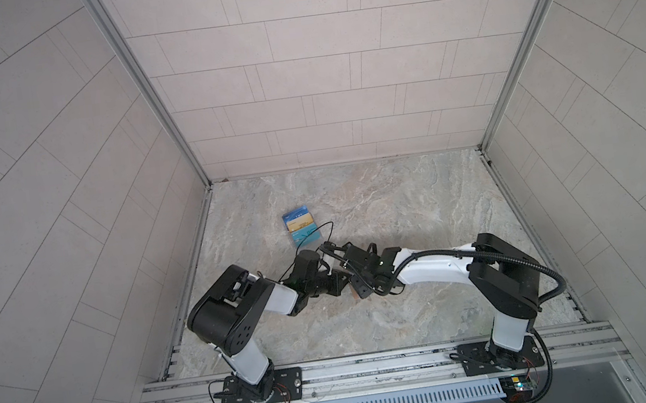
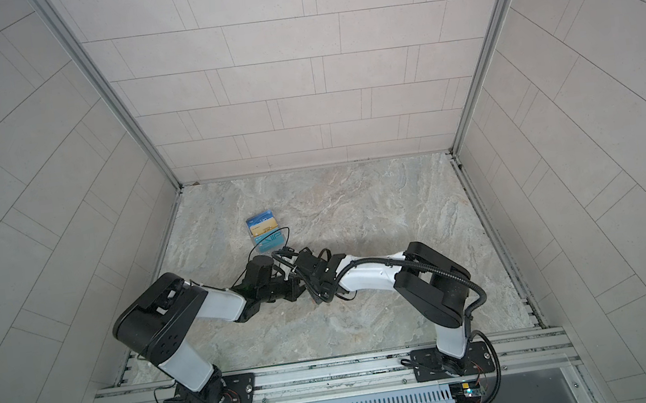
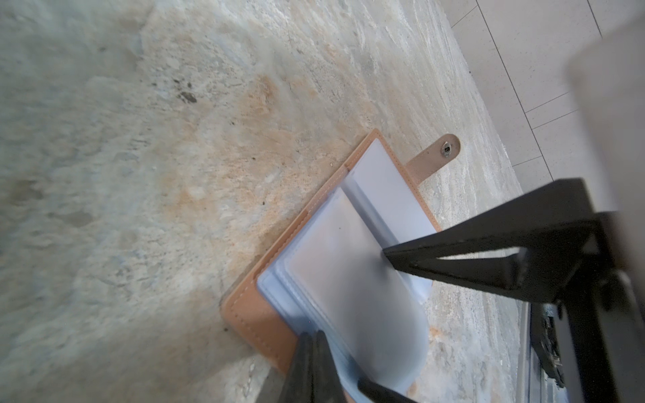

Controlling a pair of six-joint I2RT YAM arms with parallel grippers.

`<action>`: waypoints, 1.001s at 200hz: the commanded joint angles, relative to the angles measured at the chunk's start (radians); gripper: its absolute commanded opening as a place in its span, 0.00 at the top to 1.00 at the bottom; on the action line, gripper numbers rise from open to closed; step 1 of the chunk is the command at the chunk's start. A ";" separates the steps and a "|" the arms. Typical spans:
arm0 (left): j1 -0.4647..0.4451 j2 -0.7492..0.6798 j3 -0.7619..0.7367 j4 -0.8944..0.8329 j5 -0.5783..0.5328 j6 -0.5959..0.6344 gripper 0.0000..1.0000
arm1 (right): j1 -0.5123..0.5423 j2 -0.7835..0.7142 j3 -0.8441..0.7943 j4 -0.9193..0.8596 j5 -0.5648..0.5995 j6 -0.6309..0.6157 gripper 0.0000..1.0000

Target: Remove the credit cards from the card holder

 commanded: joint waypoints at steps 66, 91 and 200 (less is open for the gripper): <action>-0.003 0.042 -0.015 -0.087 -0.027 0.028 1.00 | -0.032 -0.036 -0.028 -0.025 -0.002 -0.015 0.48; -0.003 0.040 -0.010 -0.096 -0.027 0.033 1.00 | -0.053 -0.060 -0.046 -0.006 -0.035 -0.025 0.50; -0.003 0.030 -0.006 -0.121 -0.027 0.043 1.00 | -0.131 -0.118 -0.088 -0.075 0.111 -0.006 0.56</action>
